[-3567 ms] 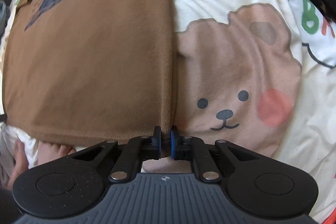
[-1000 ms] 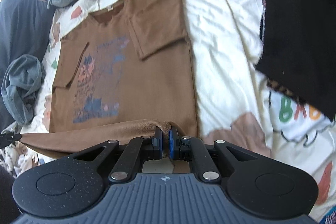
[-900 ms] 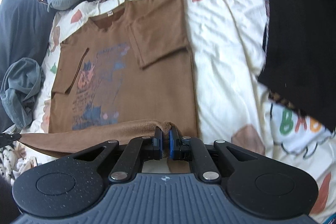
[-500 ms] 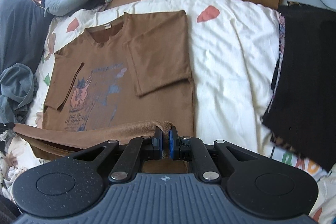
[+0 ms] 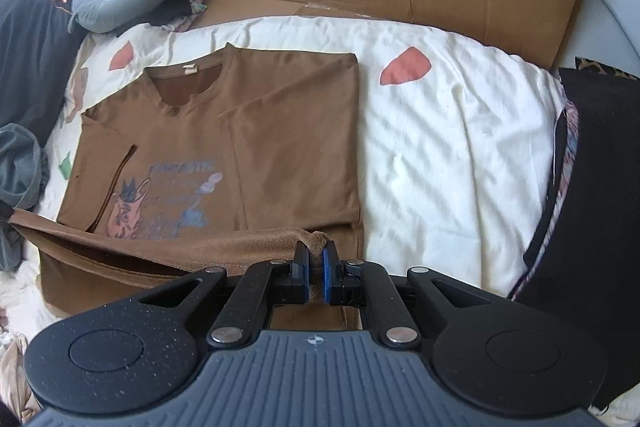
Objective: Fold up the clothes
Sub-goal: 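Lift the hem with both tools and fold it toward the collar, then open both tools and release the folded hem onto the shirt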
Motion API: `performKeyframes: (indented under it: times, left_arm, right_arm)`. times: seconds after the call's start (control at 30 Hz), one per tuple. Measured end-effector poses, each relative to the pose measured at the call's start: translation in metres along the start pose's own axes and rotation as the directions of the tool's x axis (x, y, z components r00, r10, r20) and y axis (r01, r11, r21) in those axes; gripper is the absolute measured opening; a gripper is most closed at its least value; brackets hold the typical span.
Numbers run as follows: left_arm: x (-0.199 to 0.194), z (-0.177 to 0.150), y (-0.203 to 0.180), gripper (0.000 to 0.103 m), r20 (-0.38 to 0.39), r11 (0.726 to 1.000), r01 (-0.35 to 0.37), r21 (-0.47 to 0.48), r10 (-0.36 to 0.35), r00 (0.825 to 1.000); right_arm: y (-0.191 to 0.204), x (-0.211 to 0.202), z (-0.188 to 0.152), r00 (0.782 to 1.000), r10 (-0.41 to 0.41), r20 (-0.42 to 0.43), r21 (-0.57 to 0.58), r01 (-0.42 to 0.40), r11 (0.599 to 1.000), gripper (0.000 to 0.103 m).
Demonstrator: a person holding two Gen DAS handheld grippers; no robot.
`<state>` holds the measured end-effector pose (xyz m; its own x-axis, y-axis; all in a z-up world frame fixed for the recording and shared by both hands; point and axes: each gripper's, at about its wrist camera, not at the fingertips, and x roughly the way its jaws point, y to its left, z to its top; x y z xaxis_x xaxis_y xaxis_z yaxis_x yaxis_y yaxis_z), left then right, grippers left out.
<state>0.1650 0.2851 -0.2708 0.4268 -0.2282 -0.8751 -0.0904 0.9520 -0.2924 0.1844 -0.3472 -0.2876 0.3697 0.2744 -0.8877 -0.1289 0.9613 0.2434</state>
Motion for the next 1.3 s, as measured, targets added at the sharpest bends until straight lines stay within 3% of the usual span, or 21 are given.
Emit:
performKeyframes:
  times: [0.27, 0.33, 0.43, 0.5, 0.6, 0.73, 0.87, 0.93, 1.2, 1.3]
  left_arm:
    - [0.014, 0.019, -0.006, 0.005, 0.006, 0.998, -0.055, -0.042, 0.055, 0.998]
    - [0.006, 0.021, -0.006, 0.014, 0.008, 0.997, -0.057, -0.061, 0.057, 0.998]
    - [-0.016, 0.022, -0.008, 0.014, 0.015, 0.995, -0.067, -0.068, 0.068, 0.998]
    - [-0.037, 0.022, -0.010, 0.014, 0.022, 0.995, -0.079, -0.059, 0.081, 0.996]
    - [-0.072, 0.021, -0.012, 0.020, 0.032, 0.994, -0.104, -0.046, 0.105, 0.994]
    - [-0.115, 0.015, -0.012, 0.042, 0.041, 0.991, -0.131, -0.035, 0.132, 0.990]
    - [-0.142, 0.009, -0.009, 0.042, 0.052, 0.987, -0.158, -0.038, 0.160, 0.986]
    - [-0.153, 0.006, -0.006, 0.043, 0.067, 0.986, -0.151, -0.067, 0.156, 0.986]
    - [-0.157, 0.010, -0.011, 0.053, 0.063, 0.992, -0.129, -0.012, 0.130, 0.990]
    - [-0.145, 0.011, -0.017, 0.057, 0.078, 0.995, -0.100, 0.027, 0.098, 0.992]
  right_arm:
    - [0.002, 0.026, 0.026, 0.998, -0.061, -0.008, 0.002, 0.061, 0.998, 0.009]
    - [-0.001, 0.024, 0.029, 0.998, -0.065, 0.013, 0.042, 0.064, 0.997, 0.016]
    - [-0.005, 0.014, 0.029, 0.998, -0.043, 0.047, 0.079, 0.040, 0.996, 0.034]
    - [-0.005, 0.005, 0.027, 0.998, -0.029, 0.062, 0.067, 0.025, 0.997, 0.038]
    - [-0.006, -0.009, 0.023, 0.997, -0.008, 0.076, 0.049, 0.005, 0.999, 0.039]
    - [-0.005, -0.033, 0.014, 0.995, 0.003, 0.104, 0.026, -0.005, 1.000, 0.044]
    - [-0.003, -0.051, 0.006, 0.992, 0.035, 0.121, 0.011, -0.037, 0.999, 0.046]
    - [0.001, -0.057, 0.005, 0.994, 0.015, 0.110, -0.003, -0.015, 1.000, 0.046]
    - [0.019, -0.087, 0.002, 0.987, -0.085, 0.134, -0.065, 0.094, 0.993, 0.048]
    - [0.011, -0.083, 0.006, 0.988, -0.070, 0.135, -0.063, 0.079, 0.995, 0.048]
